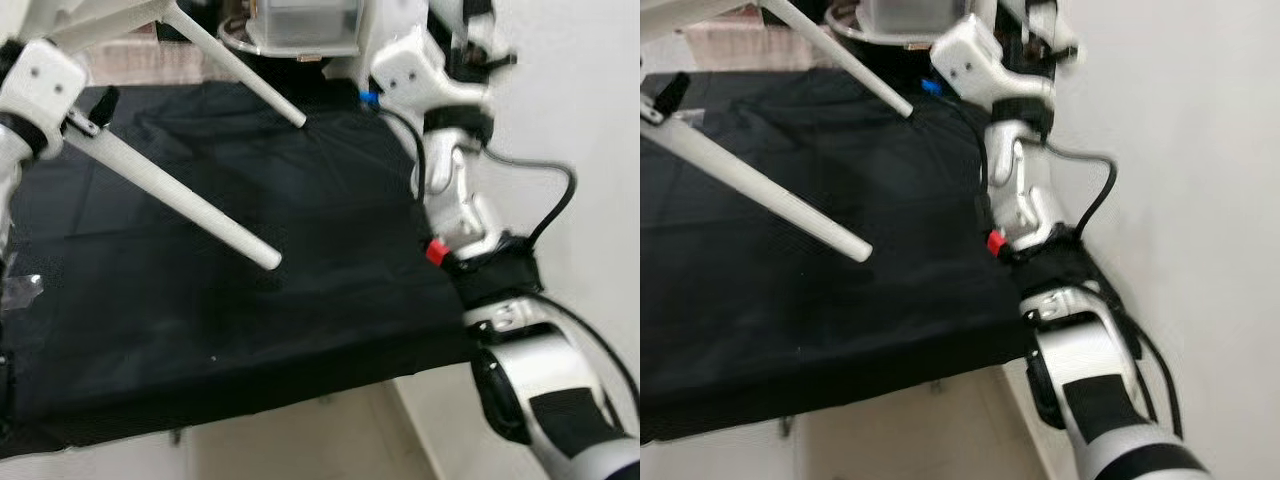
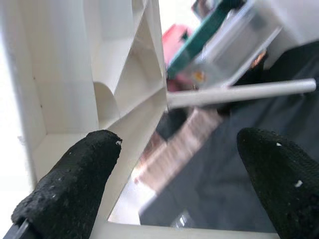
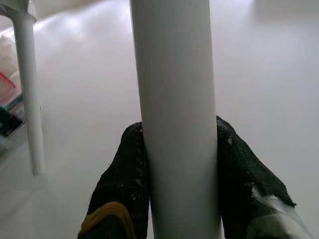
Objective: Building children table
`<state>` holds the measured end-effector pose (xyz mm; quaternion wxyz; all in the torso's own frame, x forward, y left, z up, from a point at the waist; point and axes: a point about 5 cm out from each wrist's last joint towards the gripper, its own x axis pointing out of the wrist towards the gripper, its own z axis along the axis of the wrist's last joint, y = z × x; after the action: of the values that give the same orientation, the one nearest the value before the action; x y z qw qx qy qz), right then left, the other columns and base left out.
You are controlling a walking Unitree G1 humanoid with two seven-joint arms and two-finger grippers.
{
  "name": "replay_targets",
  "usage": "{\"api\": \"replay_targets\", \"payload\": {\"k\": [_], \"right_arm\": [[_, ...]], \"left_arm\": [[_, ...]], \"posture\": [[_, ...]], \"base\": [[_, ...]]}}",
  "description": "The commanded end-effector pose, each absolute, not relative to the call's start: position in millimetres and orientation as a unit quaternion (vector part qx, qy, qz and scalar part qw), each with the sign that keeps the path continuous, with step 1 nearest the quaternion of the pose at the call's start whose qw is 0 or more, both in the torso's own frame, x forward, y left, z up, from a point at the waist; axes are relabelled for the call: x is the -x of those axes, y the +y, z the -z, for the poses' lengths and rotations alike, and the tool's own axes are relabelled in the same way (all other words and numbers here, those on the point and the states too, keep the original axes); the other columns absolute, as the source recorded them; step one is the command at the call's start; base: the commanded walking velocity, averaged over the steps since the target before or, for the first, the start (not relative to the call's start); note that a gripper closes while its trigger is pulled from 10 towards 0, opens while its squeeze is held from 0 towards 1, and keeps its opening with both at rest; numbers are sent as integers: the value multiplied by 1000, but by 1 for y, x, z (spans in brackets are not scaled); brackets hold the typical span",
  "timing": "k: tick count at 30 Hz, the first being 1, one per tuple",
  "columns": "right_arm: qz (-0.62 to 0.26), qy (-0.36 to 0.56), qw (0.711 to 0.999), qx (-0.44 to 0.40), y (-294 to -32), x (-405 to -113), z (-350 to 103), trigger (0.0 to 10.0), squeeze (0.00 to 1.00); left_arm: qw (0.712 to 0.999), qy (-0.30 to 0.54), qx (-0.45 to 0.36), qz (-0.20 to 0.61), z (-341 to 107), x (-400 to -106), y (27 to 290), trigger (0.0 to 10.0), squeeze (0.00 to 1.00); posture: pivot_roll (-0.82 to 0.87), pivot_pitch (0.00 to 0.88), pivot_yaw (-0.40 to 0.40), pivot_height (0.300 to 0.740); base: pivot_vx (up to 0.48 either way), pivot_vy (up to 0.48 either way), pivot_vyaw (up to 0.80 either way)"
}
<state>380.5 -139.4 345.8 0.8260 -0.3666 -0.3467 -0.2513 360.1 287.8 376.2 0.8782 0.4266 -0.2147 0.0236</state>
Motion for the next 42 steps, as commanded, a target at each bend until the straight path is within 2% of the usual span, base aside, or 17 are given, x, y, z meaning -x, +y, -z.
{"api": "replay_targets", "payload": {"k": [1, 4, 5, 6, 8, 14, 20, 24, 25, 27, 28, 29, 30, 32, 35, 37, 42], "right_arm": [[298, -255, 869, 300, -179, -387, -322, 0, 0], [280, -173, 923, 199, -186, -393, -293, 0, 0], [265, -120, 942, 168, -186, -395, -270, 0, 0], [265, -120, 942, 168, -186, -395, -270, 0, 0], [250, -49, 958, 130, -187, -394, -235, 0, 0], [231, 10, 970, 76, -187, -392, -209, 0, 0], [177, 79, 981, 20, -171, -384, -173, 0, 0], [152, 122, 981, -7, -160, -378, -153, 0, 0], [143, 141, 979, -18, -155, -374, -144, 0, 0], [126, 147, 981, -4, -150, -371, -139, 0, 0], [126, 147, 981, -4, -150, -371, -139, 0, 0], [113, 155, 981, 3, -146, -369, -135, 0, 0], [105, 151, 983, 6, -144, -368, -135, 10000, 0], [101, 139, 985, 6, -143, -367, -139, 10000, 0], [98, 129, 987, 1, -143, -368, -143, 10000, 0], [92, 112, 989, -6, -141, -369, -150, 10000, 0], [63, 103, 993, 13, -134, -367, -153, 10000, 0]], "left_arm": [[856, -254, -436, -113, -420, -336, 317, 10000, 0], [840, -277, -453, -115, -441, -337, 305, 10000, 0], [837, -280, -456, -112, -445, -338, 302, 10000, 0], [837, -280, -456, -112, -445, -338, 302, 10000, 0], [821, -293, -477, -112, -453, -339, 294, 10000, 0], [817, -298, -482, -108, -461, -340, 289, 10000, 0], [831, -299, -463, -68, -455, -351, 274, 10000, 0], [843, -293, -451, -12, -429, -363, 256, 10000, 0], [854, -284, -435, 26, -407, -370, 244, 10000, 0], [857, -276, -430, 60, -384, -374, 231, 10000, 0], [857, -276, -430, 60, -384, -374, 231, 10000, 0], [868, -266, -408, 96, -358, -378, 217, 10000, 0], [870, -260, -400, 123, -338, -377, 204, 10000, 0], [875, -251, -382, 161, -310, -374, 187, 10000, 0], [881, -239, -366, 184, -292, -371, 177, 10000, 0], [888, -210, -341, 226, -256, -360, 159, 10000, 0], [894, -185, -332, 238, -223, -344, 149, 10000, 0]], "posture": [[157, 65, -24, 740], [162, 60, -22, 740], [165, 56, -18, 740], [165, 56, -18, 740], [168, 54, -17, 740], [164, 49, -9, 740], [162, 50, -15, 740], [159, 52, -19, 740], [159, 53, -15, 740], [154, 55, -13, 740], [154, 55, -13, 740], [148, 58, -18, 740], [146, 56, -12, 740], [146, 57, -13, 740], [146, 59, -13, 740], [147, 58, -13, 740], [142, 61, -14, 740]], "base": [[0, 0, 0], [0, 0, 0], [0, 0, 0], [0, 0, 0], [0, 0, 0], [0, 0, 0], [0, 0, 0], [0, 0, 0], [0, 0, 0], [0, 0, 0], [0, 0, 0], [0, 0, 0], [0, 0, 0], [0, 0, 0], [0, 0, 0], [0, 0, 0], [0, 0, 0]]}}
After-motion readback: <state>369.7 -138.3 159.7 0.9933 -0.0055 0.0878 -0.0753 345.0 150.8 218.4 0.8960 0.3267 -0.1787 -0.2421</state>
